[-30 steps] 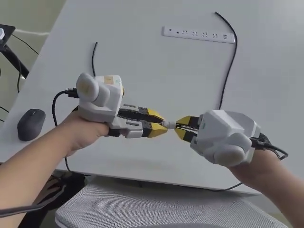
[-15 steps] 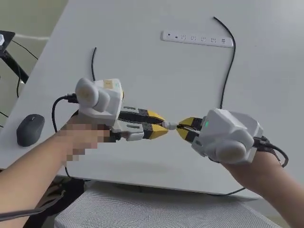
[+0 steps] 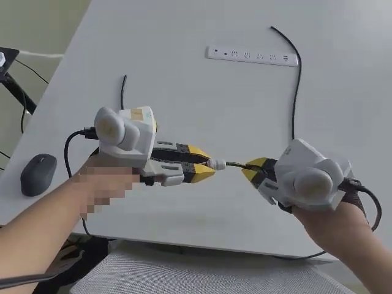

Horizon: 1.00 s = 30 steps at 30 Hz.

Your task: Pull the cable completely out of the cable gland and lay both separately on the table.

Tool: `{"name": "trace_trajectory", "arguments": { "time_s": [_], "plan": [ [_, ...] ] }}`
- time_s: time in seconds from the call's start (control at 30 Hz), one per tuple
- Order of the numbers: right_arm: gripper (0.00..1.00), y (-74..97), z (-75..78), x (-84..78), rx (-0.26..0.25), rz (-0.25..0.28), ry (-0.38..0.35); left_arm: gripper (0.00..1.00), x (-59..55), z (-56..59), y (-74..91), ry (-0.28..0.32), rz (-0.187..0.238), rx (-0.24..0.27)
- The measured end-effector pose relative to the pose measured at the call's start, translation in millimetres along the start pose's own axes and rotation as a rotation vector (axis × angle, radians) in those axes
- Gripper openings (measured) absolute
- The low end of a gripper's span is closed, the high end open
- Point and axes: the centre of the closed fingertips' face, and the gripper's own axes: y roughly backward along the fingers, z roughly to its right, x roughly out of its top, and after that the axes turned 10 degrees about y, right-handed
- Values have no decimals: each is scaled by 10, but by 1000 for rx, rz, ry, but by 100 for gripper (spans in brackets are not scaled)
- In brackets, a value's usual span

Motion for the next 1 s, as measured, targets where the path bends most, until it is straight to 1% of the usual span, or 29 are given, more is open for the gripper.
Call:
{"name": "trace_trajectory", "arguments": {
  "time_s": [0.07, 0.13, 0.23, 0.27, 0.43, 0.47, 0.53, 0.57, 0.6, 0.67, 0.7, 0.77, 0.9, 1.0],
  "plan": [
    [0, 17, 65, -65, -32, -5, -72, 15, 13, -9, 6, -10, 8, 7],
    [0, 31, 121, -136, -60, -13, -125, 15, 26, -11, 12, -21, 15, 12],
    [0, 32, 179, -218, -94, -12, -170, 15, 52, -15, 13, -41, 29, 19],
    [0, 35, 202, -248, -113, -9, -194, 15, 52, -13, 11, -42, 30, 19],
    [0, 36, 223, -369, -166, -17, -308, 15, 50, -4, -16, -50, 33, 23],
    [0, 37, 213, -401, -176, -21, -346, 15, 47, -2, -21, -51, 33, 24],
    [0, 44, 236, -457, -217, -15, -402, 15, 40, -3, -28, -53, 32, 26],
    [0, 36, 217, -484, -214, -21, -411, 15, 40, -3, -30, -52, 33, 26],
    [0, 35, 225, -503, -228, -18, -415, 15, 36, -4, -33, -51, 32, 27],
    [0, 18, 168, -556, -224, -27, -478, 15, 27, -8, -37, -61, 25, 31],
    [0, 13, 150, -557, -229, -11, -521, 15, 26, -4, -38, -62, 24, 31],
    [0, 2, 128, -588, -227, -21, -530, 15, 21, 2, -44, -66, 21, 30],
    [0, -9, 116, -592, -233, -18, -555, 15, 22, 2, -50, -69, 22, 38],
    [1, -6, 121, -595, -235, -15, -568, 15, 32, -2, -49, -81, 23, 45]
  ]
}}
